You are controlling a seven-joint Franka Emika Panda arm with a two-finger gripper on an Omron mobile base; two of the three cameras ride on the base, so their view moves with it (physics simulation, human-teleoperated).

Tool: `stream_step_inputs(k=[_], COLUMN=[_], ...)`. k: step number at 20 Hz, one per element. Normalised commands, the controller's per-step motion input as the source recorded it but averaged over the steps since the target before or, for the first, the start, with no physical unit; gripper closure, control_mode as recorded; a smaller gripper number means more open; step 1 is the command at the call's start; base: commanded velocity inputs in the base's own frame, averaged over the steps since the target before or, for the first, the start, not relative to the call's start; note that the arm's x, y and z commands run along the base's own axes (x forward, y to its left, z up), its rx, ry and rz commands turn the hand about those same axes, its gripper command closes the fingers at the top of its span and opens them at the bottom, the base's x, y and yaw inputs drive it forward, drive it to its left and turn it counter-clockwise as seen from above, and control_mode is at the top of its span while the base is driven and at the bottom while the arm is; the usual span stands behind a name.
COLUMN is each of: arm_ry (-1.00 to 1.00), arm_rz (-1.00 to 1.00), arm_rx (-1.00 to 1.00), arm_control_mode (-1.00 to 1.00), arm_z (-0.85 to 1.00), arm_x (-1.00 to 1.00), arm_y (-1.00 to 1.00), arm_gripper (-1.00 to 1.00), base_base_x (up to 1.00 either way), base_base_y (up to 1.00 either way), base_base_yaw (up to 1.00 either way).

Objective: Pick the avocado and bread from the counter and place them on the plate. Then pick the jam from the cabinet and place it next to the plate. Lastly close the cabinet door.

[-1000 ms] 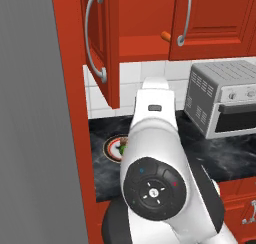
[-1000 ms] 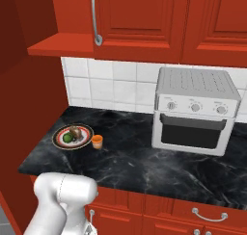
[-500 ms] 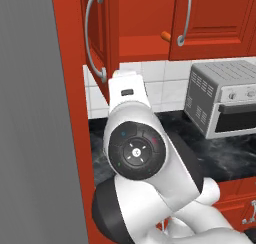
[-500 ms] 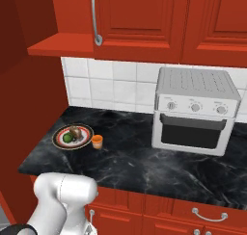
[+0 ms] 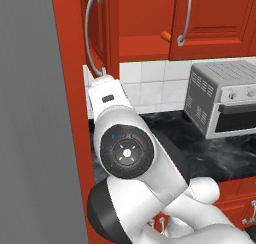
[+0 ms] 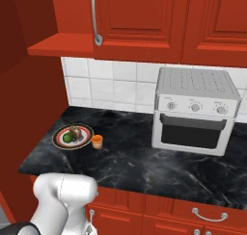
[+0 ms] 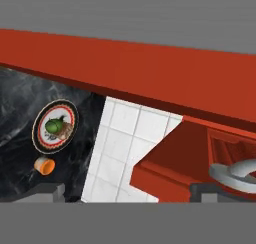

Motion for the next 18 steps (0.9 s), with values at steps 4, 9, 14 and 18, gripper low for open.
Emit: stream_step_inputs(k=[4,9,14,18], arm_ry=[0.00,0.00,0.00,0.00], arm_rz=[0.13,0.12,0.09,0.05], arm_rx=[-0.03,0.00,0.00,0.00], arm_control_mode=[-1.00,-1.00,-1.00,-1.00], arm_z=[0.00,0.00,-0.10,-0.08], arm_x=[0.16,0.24,0.14,0.17], arm_y=[0.02,0.00,0.01,0.00], arm_gripper=[-1.00,-1.00,-1.00,-1.00], base_base_x=[0.00,0.00,0.00,0.00], base_base_y=[0.00,0.00,0.00,0.00], base_base_yaw=[0.00,0.00,0.00,0.00])
